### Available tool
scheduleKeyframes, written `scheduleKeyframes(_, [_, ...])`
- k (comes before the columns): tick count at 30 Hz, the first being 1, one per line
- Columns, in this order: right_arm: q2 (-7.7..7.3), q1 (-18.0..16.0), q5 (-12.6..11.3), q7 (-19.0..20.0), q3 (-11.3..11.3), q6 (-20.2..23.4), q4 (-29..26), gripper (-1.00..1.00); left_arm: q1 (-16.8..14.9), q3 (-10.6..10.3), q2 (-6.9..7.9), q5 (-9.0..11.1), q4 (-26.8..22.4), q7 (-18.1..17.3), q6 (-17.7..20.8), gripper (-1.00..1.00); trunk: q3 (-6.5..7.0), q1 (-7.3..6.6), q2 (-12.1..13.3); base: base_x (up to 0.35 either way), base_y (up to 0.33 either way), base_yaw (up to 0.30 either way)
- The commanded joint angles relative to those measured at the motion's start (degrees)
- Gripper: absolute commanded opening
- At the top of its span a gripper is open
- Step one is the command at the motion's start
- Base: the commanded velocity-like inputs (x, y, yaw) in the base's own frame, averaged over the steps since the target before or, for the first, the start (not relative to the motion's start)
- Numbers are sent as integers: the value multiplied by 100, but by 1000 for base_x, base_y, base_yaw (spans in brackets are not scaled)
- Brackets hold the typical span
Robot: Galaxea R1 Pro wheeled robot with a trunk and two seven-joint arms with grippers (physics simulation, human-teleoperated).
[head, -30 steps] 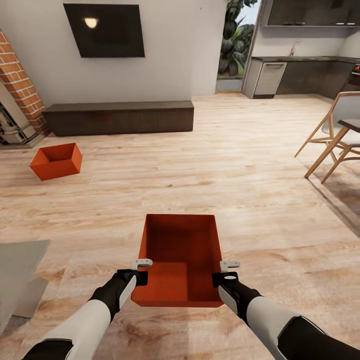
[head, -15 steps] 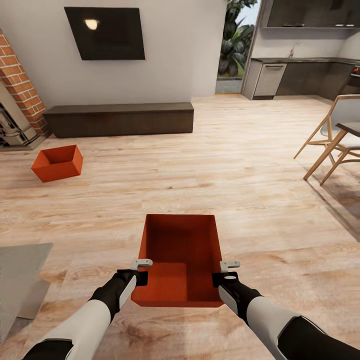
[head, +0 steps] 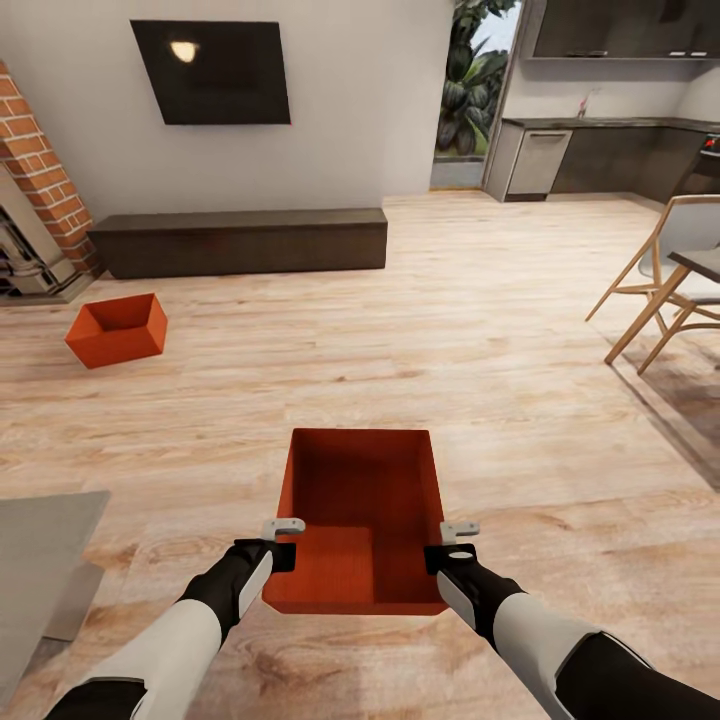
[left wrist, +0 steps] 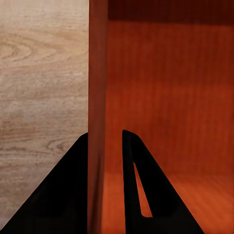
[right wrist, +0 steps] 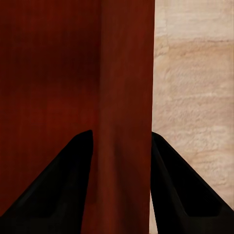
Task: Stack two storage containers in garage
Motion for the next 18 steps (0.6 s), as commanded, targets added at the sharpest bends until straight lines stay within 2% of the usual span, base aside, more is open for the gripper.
scheduleKeyframes(1, [-4, -4, 41, 4, 1, 39, -45, -100, 2, 3, 4, 35, 4, 51, 35, -100, 14, -23, 40, 0, 0, 0])
scheduleKeyframes(18, [-13, -4, 40, 4, 0, 25, -45, -100, 2, 3, 4, 41, 12, 53, 35, -100, 320, -396, 721, 0, 0, 0])
